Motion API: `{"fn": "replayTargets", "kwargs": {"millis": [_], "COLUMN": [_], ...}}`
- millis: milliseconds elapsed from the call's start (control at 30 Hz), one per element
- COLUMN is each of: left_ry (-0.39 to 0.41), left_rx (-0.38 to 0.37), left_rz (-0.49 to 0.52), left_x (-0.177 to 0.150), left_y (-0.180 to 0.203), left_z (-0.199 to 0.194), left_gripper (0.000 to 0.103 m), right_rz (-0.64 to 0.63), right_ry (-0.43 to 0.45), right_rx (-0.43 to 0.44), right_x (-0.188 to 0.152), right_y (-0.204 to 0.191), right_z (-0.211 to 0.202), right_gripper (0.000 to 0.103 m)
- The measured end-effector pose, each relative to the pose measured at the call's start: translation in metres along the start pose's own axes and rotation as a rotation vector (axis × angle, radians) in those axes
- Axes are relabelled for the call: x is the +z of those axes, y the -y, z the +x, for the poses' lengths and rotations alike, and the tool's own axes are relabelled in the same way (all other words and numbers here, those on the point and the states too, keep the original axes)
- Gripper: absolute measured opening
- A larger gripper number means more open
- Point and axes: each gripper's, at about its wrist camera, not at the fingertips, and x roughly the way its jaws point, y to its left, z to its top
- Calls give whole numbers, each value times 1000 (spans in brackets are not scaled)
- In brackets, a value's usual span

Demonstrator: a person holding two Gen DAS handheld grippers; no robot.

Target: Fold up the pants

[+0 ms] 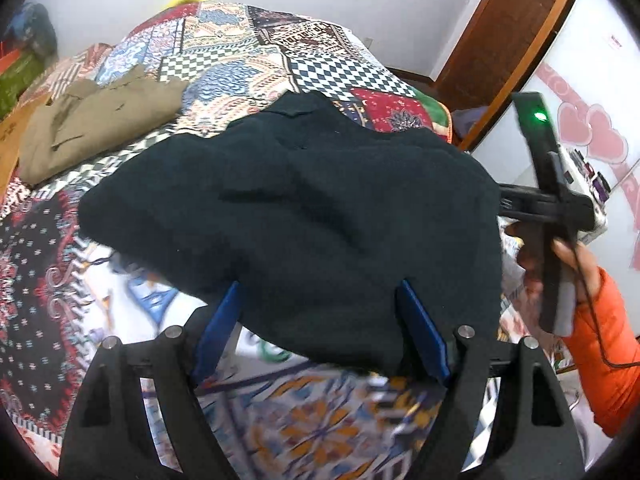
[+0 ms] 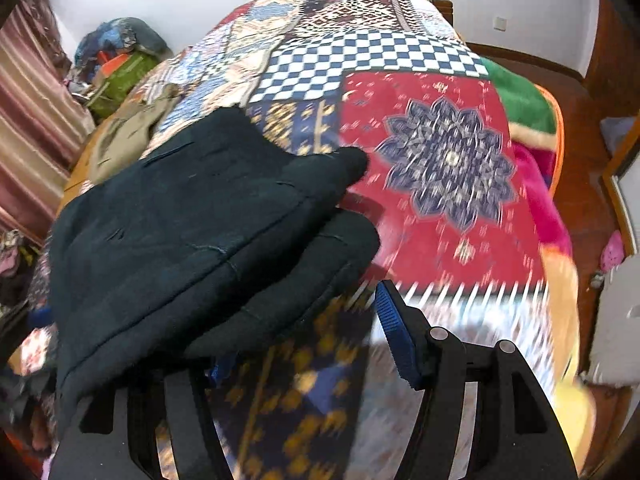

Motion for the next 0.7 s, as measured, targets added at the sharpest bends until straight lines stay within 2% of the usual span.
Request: {"fn": "replayTargets", "kwargs": {"millis": [133, 300, 400, 567, 700], "left_ry": [-11, -4, 37, 127, 147], "left_rx": [-15, -42, -1, 118, 130], "left_rz": [-9, 10, -1, -21, -31], "left_x": [9, 12, 14, 28, 46], "left_y": [7, -3, -21, -60, -87], "left_z": [9, -3, -25, -56, -50], "left_gripper": [80, 80, 80, 80, 80], "right_rz": [7, 8, 4, -1, -13], "right_ry": [-3, 0, 12, 79, 118], "right_rx": [-29, -59, -50, -9, 31], "right_x": [18, 8, -5, -20, -26], "right_y": [11, 15, 15, 2, -21], "right_z": [16, 3, -17, -62, -85], "right_gripper": [59, 59, 59, 60, 62]}}
